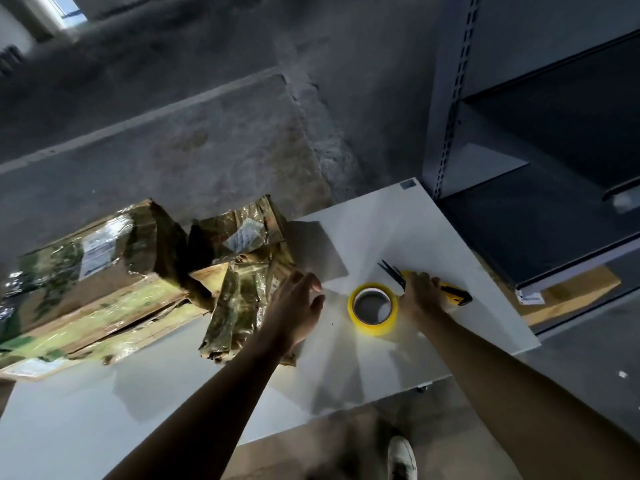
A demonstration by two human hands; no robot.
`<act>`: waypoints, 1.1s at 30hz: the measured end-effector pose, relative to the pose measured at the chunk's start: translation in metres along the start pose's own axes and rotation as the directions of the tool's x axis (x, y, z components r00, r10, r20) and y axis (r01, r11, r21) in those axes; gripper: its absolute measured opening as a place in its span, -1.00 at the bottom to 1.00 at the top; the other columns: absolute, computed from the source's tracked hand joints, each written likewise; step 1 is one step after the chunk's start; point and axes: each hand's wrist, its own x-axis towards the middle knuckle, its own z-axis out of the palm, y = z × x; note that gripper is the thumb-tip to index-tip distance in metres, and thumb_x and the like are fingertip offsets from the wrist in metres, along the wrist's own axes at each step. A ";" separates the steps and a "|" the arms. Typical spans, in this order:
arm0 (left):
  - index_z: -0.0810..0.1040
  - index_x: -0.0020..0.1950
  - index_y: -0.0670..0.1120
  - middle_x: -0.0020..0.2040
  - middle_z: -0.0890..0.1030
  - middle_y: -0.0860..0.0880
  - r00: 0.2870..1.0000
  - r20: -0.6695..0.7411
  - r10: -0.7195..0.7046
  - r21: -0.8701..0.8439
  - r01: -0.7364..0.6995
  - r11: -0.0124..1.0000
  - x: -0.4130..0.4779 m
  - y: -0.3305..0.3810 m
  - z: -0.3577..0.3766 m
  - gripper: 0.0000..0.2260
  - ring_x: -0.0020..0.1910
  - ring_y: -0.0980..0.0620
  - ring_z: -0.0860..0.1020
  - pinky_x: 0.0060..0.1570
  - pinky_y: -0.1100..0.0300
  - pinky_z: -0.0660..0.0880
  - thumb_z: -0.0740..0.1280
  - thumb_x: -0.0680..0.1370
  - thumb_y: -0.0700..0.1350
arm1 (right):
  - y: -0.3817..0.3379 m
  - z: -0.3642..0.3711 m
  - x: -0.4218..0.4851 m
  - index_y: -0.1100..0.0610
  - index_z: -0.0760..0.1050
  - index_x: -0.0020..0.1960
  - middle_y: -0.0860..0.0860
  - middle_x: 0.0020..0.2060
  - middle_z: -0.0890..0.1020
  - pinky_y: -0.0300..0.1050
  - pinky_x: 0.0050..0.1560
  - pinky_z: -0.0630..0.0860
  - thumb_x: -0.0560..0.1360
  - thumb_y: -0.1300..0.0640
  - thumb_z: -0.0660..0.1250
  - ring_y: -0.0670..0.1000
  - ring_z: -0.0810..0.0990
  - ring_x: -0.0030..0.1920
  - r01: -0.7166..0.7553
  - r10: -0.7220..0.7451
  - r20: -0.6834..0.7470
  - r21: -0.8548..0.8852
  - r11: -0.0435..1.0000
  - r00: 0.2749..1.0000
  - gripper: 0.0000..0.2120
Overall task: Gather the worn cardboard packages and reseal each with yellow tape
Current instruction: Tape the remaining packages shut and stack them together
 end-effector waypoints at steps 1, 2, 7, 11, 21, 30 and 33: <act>0.58 0.04 -0.10 0.06 0.56 -0.10 1.000 0.011 0.003 0.002 -0.003 1.000 0.002 0.002 0.005 -0.90 0.09 -0.13 0.54 0.10 0.04 0.50 0.39 0.54 -0.13 | 0.003 0.001 0.000 0.14 0.38 0.36 0.19 0.35 0.41 0.07 0.25 0.41 0.60 0.10 0.24 0.26 0.33 0.39 -0.005 0.004 0.016 0.018 1.000 1.000 -0.66; 0.58 0.03 -0.10 0.04 0.56 -0.10 1.000 0.013 0.009 0.004 -0.009 1.000 0.004 0.003 0.009 -0.90 0.08 -0.13 0.55 0.09 0.04 0.50 0.39 0.54 -0.13 | 0.004 0.001 -0.001 0.13 0.39 0.37 0.18 0.35 0.41 0.06 0.25 0.41 0.60 0.08 0.24 0.25 0.33 0.40 0.005 -0.006 0.015 0.037 0.999 1.000 -0.64; 0.59 -0.01 -0.07 -0.04 0.57 -0.08 1.000 0.019 0.009 0.018 -0.009 1.000 0.018 0.009 0.018 -0.93 -0.01 -0.12 0.58 0.01 0.05 0.52 0.40 0.53 -0.13 | -0.007 -0.002 -0.004 0.23 0.55 -0.08 0.22 -0.13 0.57 0.08 -0.05 0.53 0.40 0.14 0.48 0.30 0.59 -0.05 0.453 -0.440 -0.140 0.077 0.888 0.887 -0.80; 0.60 -0.03 -0.08 -0.03 0.58 -0.08 1.000 0.010 0.023 0.020 -0.023 1.000 0.024 0.012 0.015 -0.95 -0.01 -0.10 0.58 0.02 0.02 0.54 0.38 0.54 -0.13 | -0.014 0.006 -0.009 0.17 0.57 -0.14 0.15 -0.14 0.59 0.10 0.24 0.46 0.39 -0.11 0.47 0.23 0.58 -0.02 0.644 -0.643 0.058 0.003 0.765 0.764 -0.67; 0.60 0.07 -0.12 0.06 0.60 -0.09 0.997 0.031 -0.065 -0.070 0.067 0.995 0.005 0.000 -0.003 -0.89 0.02 -0.03 0.59 0.09 0.09 0.52 0.33 0.59 -0.16 | -0.041 0.010 -0.033 0.33 0.47 0.29 0.28 0.21 0.55 -0.08 0.19 0.49 0.58 0.10 0.23 0.20 0.57 0.22 0.561 -0.562 0.193 0.065 0.825 0.804 -0.61; 0.19 0.55 -0.13 0.29 0.51 -0.09 0.981 0.078 -0.179 -0.474 0.194 0.859 -0.006 -0.003 -0.029 -0.43 0.17 0.03 0.57 -0.06 0.35 0.55 0.36 0.60 -0.12 | -0.125 -0.053 -0.061 0.21 0.59 -0.13 0.07 -0.33 0.62 -0.11 -0.22 0.47 0.52 0.04 0.33 -0.01 0.59 -0.33 0.037 -0.477 0.190 0.904 0.427 0.858 -0.77; 0.09 0.60 -0.04 0.32 0.49 -0.04 0.978 0.094 -0.185 -0.621 0.203 0.757 -0.018 -0.008 -0.045 -0.28 0.25 0.05 0.53 0.01 0.31 0.57 0.42 0.56 -0.05 | -0.146 -0.062 -0.071 0.30 0.54 0.15 0.05 -0.13 0.57 -0.39 -0.18 0.46 0.62 0.14 0.24 -0.25 0.60 -0.26 0.005 -0.558 0.191 0.944 0.330 0.807 -0.75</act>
